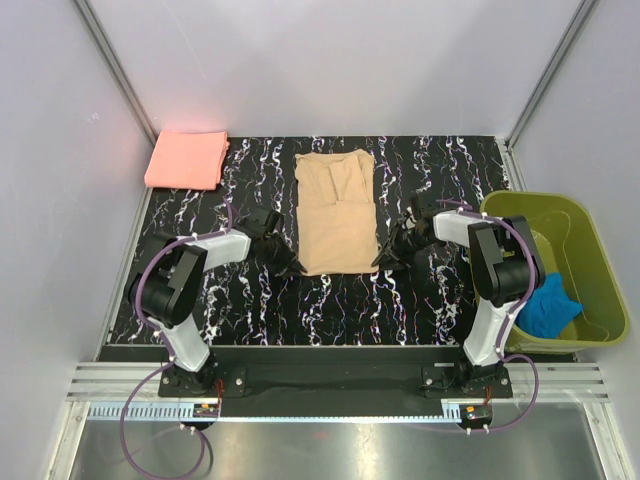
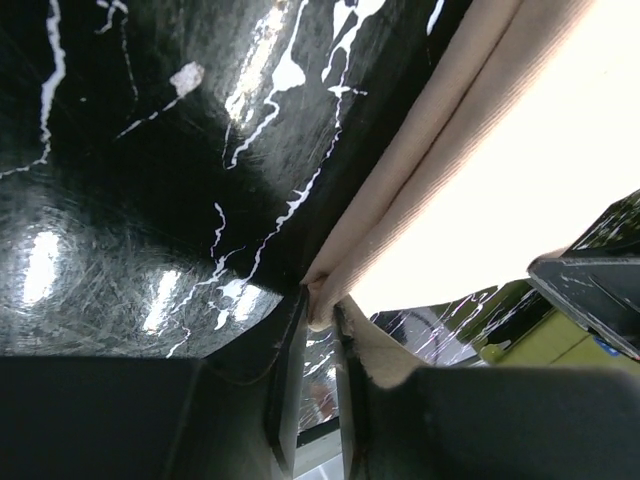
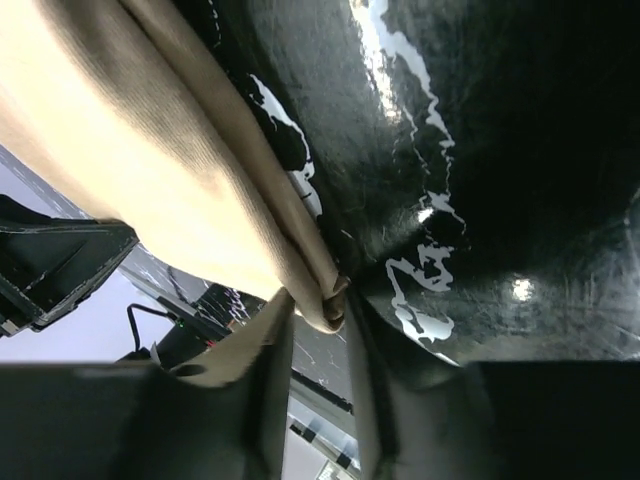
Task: Fold and stack the t-shirts
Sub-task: Fold the tshirt
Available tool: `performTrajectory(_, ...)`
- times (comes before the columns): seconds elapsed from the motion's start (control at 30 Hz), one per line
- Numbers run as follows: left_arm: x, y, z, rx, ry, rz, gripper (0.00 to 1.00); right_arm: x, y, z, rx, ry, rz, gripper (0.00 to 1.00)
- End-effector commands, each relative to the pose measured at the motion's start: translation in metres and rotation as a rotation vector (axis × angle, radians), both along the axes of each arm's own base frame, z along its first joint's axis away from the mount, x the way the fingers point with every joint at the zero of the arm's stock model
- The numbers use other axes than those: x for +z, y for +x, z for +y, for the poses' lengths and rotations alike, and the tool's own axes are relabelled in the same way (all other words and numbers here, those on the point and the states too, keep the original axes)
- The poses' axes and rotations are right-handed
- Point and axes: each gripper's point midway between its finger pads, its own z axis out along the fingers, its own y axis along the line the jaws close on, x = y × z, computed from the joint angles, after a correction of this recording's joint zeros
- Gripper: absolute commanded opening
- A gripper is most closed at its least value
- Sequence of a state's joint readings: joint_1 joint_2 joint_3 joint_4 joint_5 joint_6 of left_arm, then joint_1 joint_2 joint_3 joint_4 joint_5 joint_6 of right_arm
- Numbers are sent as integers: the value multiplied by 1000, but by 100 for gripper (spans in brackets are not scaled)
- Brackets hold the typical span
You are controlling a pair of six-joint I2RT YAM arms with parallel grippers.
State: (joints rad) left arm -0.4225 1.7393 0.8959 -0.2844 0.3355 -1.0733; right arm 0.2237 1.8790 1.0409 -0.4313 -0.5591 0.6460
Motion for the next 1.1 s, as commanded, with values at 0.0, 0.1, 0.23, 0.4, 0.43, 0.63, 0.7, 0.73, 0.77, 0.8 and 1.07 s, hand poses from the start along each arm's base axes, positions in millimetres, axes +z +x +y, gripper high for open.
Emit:
performTrajectory(0.0, -20, -7, 13, -22, 87, 40, 18, -24, 7, -10, 17, -97, -29, 29)
performTrajectory(0.1, -21, -8, 15, -46, 99, 34, 0, -24, 7, -7, 42, -83, -31, 2)
performTrajectory(0.23, -20, -13, 20, -101, 142, 2, 0, -22, -6, -4, 89, -98, -33, 0)
performTrajectory(0.4, -13, -39, 27, -183, 218, -44, 0, -12, -36, 5, 119, -100, -36, 0)
performTrajectory(0.43, -5, -42, 28, -193, 228, -79, 0, -10, -48, 5, 130, -101, -34, 0)
performTrajectory(0.63, 1, -100, 25, -276, 255, -110, 0, 7, -107, 17, 174, -94, -31, 0)
performTrajectory(0.7, 3, -122, 27, -314, 275, -133, 0, 19, -120, 20, 166, -84, -62, 0)
performTrajectory(0.73, 2, -131, 28, -312, 279, -125, 0, 14, -138, 19, 185, -97, -40, 0)
performTrajectory(0.77, 2, -146, 26, -343, 281, -120, 0, 14, -146, 20, 169, -94, -28, 0)
performTrajectory(0.8, 1, -158, 29, -328, 269, -107, 0, 20, -152, 22, 167, -80, -44, 0)
performTrajectory(1.07, 14, -214, 24, -371, 208, -122, 0, 20, -227, 27, 148, -60, 39, 0)
